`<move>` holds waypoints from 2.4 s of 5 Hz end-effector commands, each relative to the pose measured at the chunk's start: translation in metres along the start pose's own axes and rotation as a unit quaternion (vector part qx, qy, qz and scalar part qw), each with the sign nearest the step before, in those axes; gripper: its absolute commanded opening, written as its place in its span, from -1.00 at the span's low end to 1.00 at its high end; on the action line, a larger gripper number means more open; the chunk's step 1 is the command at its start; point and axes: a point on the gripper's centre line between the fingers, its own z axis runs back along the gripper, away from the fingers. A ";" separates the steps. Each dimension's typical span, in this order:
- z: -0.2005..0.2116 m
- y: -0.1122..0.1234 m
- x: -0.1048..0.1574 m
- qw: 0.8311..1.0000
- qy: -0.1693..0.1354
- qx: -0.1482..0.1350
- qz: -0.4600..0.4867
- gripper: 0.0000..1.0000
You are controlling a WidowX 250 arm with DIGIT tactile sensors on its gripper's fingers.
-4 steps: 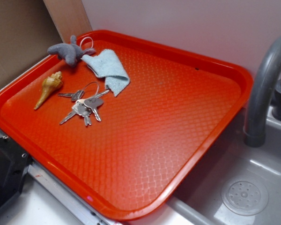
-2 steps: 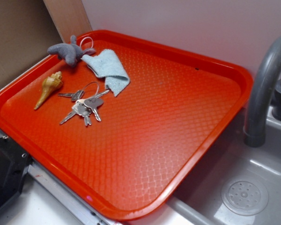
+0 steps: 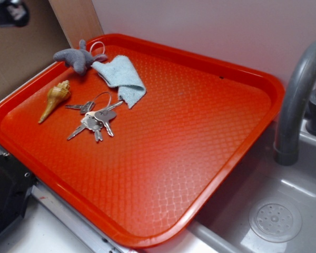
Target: Grab the gray animal.
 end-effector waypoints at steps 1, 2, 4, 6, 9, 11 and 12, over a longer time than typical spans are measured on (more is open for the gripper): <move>-0.061 0.048 0.063 0.974 -0.100 0.044 0.200 1.00; -0.087 0.060 0.083 0.959 -0.127 0.065 0.245 1.00; -0.128 0.078 0.116 0.945 -0.138 0.104 0.277 1.00; -0.151 0.087 0.122 0.938 -0.134 0.138 0.288 1.00; -0.185 0.089 0.124 0.941 -0.097 0.164 0.279 1.00; -0.179 0.083 0.118 0.945 -0.097 0.161 0.266 -1.00; -0.135 0.071 0.115 0.958 -0.097 0.161 0.218 -1.00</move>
